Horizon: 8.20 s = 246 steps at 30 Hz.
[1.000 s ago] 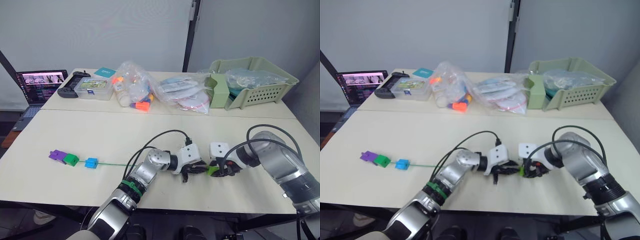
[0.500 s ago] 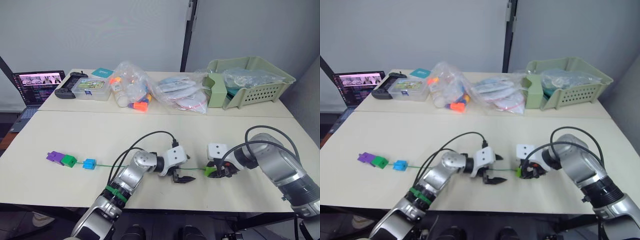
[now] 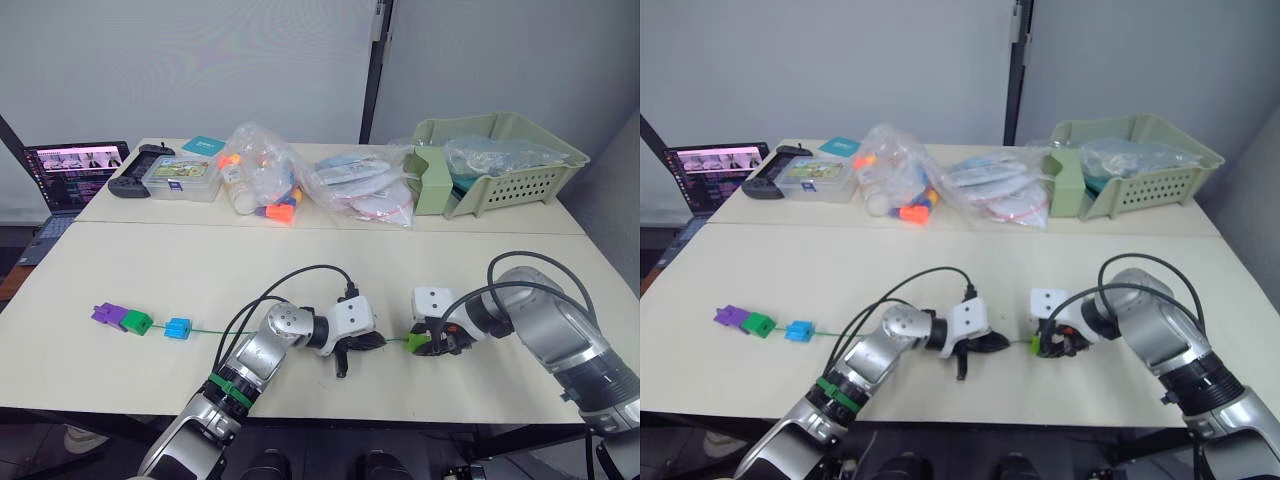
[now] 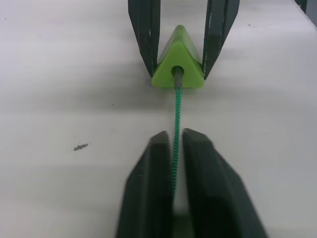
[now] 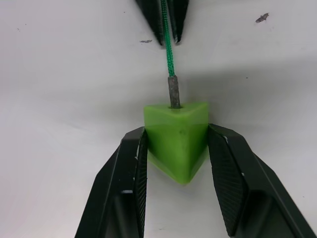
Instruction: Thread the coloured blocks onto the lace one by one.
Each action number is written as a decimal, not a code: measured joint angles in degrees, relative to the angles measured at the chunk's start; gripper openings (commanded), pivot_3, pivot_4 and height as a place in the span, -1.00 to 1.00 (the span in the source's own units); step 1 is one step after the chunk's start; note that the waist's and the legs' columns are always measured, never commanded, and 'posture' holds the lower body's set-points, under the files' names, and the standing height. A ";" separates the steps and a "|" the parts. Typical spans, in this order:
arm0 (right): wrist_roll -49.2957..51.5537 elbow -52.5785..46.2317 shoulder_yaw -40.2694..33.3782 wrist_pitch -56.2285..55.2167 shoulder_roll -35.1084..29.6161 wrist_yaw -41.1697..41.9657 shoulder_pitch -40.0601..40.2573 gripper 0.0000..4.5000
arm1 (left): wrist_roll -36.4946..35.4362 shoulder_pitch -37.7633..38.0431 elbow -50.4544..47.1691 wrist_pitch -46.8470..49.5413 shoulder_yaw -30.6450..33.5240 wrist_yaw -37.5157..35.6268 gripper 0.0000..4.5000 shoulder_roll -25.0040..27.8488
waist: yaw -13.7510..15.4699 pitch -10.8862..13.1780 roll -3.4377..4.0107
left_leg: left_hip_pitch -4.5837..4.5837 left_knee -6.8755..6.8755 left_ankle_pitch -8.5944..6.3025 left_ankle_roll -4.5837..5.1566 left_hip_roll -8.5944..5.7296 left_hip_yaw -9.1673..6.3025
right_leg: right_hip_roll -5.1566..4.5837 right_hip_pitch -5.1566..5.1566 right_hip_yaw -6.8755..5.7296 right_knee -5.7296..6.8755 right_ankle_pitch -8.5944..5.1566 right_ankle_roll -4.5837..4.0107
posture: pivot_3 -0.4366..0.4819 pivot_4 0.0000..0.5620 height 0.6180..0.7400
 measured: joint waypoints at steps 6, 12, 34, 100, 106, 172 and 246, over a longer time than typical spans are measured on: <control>-0.54 0.16 1.88 0.44 3.55 -0.34 -1.91 -0.43 | -0.34 0.78 -0.60 0.27 0.52 0.34 -1.00 0.31 | -0.79 -0.02 -0.01 | 0.09 -0.06 0.00 0.00 0.06 -0.01 | 0.09 0.00 0.04 0.02 0.01 -0.02 | -0.05 -0.47 1.00; -1.30 0.16 3.69 2.84 6.38 -1.07 -3.92 -0.43 | -0.78 2.09 -2.73 2.43 1.80 1.89 -1.00 1.15 | -1.03 -0.02 -0.01 | 0.11 -0.06 0.00 0.00 0.11 -0.05 | 0.15 0.01 0.05 0.05 0.03 -0.05 | -0.05 -0.47 1.00; 3.48 -4.94 3.55 10.69 6.16 -2.21 -4.13 0.99 | -9.96 6.73 -15.00 9.72 7.21 -2.50 1.00 10.13 | -0.14 -0.04 0.01 | 0.04 -0.06 0.00 0.00 -0.02 -0.11 | -0.04 -0.05 0.02 0.08 0.07 -0.12 | -0.05 -0.47 1.00; 6.44 1.17 1.34 1.37 -1.89 -4.33 -0.08 -1.00 | -4.07 1.98 -6.31 3.91 2.62 -4.94 -0.39 11.75 | -0.33 -0.05 0.01 | 0.00 -0.03 0.00 0.00 0.02 -0.03 | 0.00 -0.06 0.02 0.03 0.04 -0.03 | -0.05 -0.47 1.00; 6.37 1.33 1.50 2.00 -2.33 -3.26 -0.53 -1.00 | -5.65 8.97 -16.87 3.71 7.45 -9.13 -0.39 27.45 | -0.56 -0.05 0.01 | 0.04 -0.11 0.00 0.00 0.10 -0.02 | 0.01 -0.09 0.02 0.01 0.03 -0.06 | -0.05 -0.47 1.00; 6.43 1.75 2.42 2.53 3.31 -4.52 -1.62 -1.00 | 11.82 1.14 -14.05 10.45 4.46 -23.88 0.06 52.16 | 0.20 -0.15 0.20 | 0.51 -0.53 0.02 0.03 0.17 0.44 | 0.04 0.02 0.06 0.09 -0.15 -0.27 | -0.05 -0.47 1.00; 4.16 16.25 -3.12 -7.15 -2.27 -2.24 -2.45 -1.00 | 13.79 6.54 -3.71 -10.01 13.95 -20.11 0.35 55.41 | 0.24 -0.02 -0.06 | 0.35 -0.48 0.03 0.05 0.12 0.48 | -0.08 -0.08 0.06 0.08 -0.16 -0.25 | -0.05 -0.47 1.00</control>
